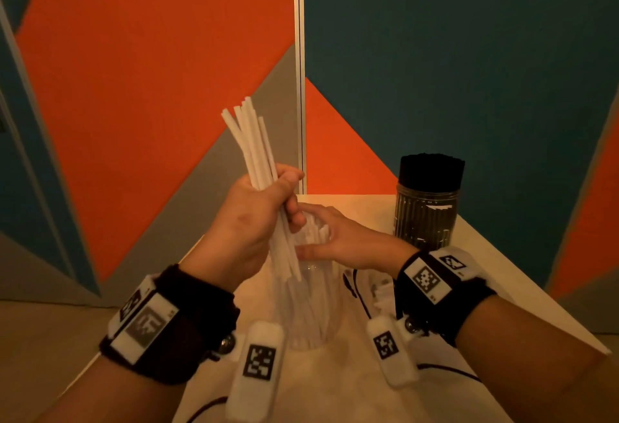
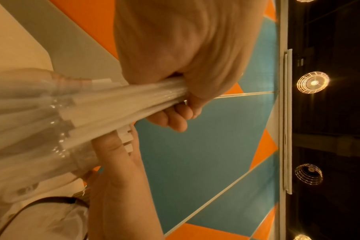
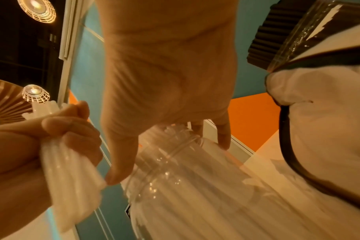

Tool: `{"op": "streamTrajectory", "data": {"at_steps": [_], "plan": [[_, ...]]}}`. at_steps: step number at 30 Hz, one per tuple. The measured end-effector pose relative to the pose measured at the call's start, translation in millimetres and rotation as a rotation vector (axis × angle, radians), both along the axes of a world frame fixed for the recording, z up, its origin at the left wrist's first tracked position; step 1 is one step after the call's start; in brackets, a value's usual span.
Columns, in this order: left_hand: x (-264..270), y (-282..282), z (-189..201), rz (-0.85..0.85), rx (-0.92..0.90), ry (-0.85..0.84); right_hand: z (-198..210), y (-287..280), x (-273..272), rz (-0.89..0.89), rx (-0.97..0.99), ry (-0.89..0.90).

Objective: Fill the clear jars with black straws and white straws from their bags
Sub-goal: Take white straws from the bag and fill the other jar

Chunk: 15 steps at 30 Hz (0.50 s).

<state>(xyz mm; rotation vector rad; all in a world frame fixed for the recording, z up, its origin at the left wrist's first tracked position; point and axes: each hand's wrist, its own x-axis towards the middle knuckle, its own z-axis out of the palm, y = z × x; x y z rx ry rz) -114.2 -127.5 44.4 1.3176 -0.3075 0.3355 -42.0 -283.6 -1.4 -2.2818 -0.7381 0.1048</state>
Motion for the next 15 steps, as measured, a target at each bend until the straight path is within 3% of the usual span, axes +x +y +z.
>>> {"op": "streamTrajectory", "data": {"at_steps": [6, 15], "plan": [[19, 2, -1, 0.024, -0.032, -0.007, -1, -2, 1, -0.022, 0.076, 0.039], [46, -4, 2, 0.139, -0.121, -0.068, -9, -4, 6, -0.108, 0.111, -0.177]]}}
